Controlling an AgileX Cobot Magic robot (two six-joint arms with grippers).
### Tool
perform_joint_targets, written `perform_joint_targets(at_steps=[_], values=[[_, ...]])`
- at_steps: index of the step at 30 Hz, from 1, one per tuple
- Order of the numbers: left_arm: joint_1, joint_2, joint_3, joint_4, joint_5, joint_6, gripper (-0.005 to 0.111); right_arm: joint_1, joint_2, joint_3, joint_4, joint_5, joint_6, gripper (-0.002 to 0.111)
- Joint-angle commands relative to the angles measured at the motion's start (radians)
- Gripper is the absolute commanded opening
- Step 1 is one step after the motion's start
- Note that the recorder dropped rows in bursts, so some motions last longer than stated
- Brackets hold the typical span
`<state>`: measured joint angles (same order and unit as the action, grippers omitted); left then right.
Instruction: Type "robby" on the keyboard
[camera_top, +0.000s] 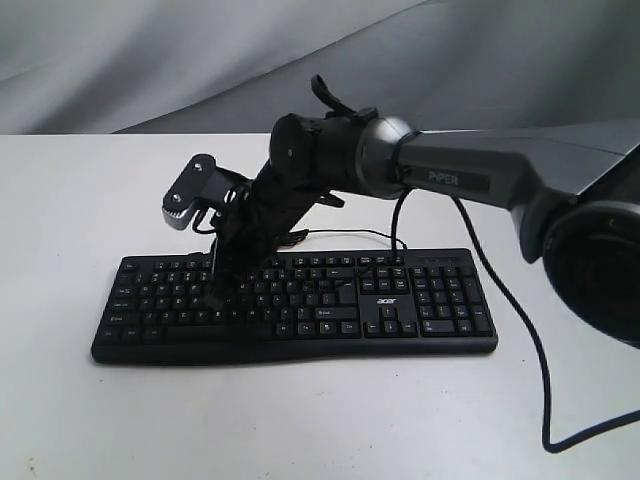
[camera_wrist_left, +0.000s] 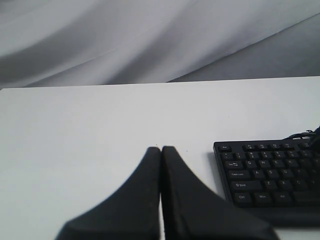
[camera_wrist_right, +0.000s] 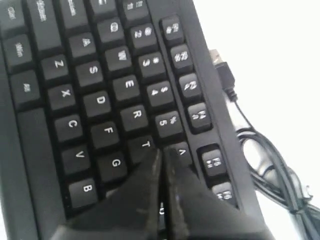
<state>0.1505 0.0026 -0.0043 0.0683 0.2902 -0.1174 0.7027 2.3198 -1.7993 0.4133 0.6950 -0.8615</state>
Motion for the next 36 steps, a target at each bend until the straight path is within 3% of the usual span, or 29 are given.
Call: perform_joint_targets(at_steps=[1,10,22,27,36], values=[[0.002,-0.003,0.004,-0.008,-0.005,-0.004,0.001,-0.006,-0.088,-0.006,-0.066,0.005,0.032,0.0],[0.002,-0.003,0.004,-0.008,-0.005,-0.004,0.001,-0.037,-0.494,0.169,-0.202,-0.192,0.116,0.0],[0.002,-0.003,0.004,-0.008,-0.005,-0.004,0.001,-0.076,-1.181,0.737,-0.157,-0.671,0.123,0.0],[0.002,-0.003,0.004,-0.008,-0.005,-0.004,0.001,-0.076,-1.354,0.844,-0.138,-0.677,0.131,0.0],[0.002,-0.003,0.004,-0.008,-0.005,-0.004,0.001,-0.076,-1.518,0.855,-0.138,-0.67,0.131,0.0]])
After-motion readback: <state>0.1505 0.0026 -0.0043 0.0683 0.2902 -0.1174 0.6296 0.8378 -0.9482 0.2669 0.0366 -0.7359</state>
